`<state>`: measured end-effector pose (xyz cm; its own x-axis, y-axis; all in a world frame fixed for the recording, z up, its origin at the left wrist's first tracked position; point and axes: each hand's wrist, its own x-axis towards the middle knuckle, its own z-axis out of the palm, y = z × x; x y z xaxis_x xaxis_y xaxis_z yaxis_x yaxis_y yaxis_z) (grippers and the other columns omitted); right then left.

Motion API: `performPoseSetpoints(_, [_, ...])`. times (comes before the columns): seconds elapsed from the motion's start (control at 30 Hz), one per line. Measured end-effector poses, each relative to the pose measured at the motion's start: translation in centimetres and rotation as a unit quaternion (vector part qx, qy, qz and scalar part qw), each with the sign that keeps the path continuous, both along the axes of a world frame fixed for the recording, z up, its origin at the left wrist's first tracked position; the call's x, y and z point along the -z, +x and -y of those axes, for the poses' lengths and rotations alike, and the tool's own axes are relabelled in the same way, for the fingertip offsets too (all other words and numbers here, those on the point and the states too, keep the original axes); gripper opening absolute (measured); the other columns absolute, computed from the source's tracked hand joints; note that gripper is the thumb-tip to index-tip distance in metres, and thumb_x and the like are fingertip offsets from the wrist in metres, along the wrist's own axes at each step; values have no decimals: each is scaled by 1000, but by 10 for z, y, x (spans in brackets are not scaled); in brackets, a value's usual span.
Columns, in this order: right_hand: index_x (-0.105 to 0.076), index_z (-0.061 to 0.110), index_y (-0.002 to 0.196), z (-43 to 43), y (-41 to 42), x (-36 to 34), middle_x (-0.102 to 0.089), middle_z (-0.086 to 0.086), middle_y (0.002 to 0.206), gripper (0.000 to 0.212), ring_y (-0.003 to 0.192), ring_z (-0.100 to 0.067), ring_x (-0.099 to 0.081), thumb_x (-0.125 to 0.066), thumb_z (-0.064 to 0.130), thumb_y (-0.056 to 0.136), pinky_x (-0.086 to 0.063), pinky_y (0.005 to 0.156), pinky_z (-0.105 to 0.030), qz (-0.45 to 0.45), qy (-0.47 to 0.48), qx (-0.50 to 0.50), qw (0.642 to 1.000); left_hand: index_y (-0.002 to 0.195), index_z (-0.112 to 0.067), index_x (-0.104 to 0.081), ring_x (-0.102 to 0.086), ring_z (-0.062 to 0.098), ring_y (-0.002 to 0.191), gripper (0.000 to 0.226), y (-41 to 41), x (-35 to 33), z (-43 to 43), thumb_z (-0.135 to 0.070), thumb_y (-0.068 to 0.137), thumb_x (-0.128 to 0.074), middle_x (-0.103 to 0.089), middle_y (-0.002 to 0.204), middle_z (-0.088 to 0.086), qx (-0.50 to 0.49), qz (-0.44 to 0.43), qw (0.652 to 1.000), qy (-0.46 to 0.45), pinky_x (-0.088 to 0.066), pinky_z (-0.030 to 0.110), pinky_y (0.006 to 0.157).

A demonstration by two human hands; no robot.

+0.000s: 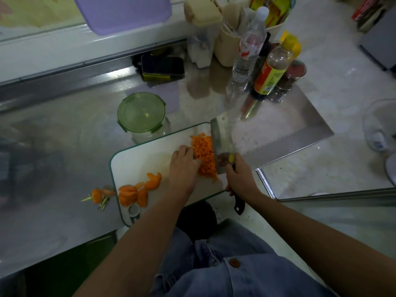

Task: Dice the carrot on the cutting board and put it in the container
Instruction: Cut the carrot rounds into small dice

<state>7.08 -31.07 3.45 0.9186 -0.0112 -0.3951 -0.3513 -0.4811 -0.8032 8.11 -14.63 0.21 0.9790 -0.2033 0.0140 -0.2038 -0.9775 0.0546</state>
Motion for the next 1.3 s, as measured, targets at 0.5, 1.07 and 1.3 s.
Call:
performPoseSetpoints(0.5, [-44, 21, 92, -3, 4, -3, -51, -8, 64, 14, 39, -27, -54, -39, 8, 94, -43, 35, -30, 12, 12, -43, 999, 88, -16, -67, -53, 30, 91, 16, 5, -3, -13, -29, 80, -68, -61, 86, 7, -103, -32, 986, -124, -41, 40, 75])
performPoseSetpoints(1.07, [-45, 6, 100, -32, -15, 24, -55, -18, 64, 12, 45, -29, -56, -45, 18, 96, -49, 44, -43, 52, -79, -208, 973, 97, -8, -68, -50, 37, 94, 19, -46, 5, -71, -15, 80, -62, -58, 99, 18, -296, -40, 942, -152, -43, 42, 77])
performPoseSetpoints(1.3, [-48, 4, 104, -52, -32, 28, -47, -8, 61, 13, 45, -22, -47, -45, 12, 95, -46, 49, -44, 62, -59, -268, 960, 115, -12, -60, -45, 32, 108, 36, -58, 3, -74, -31, 85, -60, -53, 116, 15, -290, -82, 949, -94, -38, 40, 86])
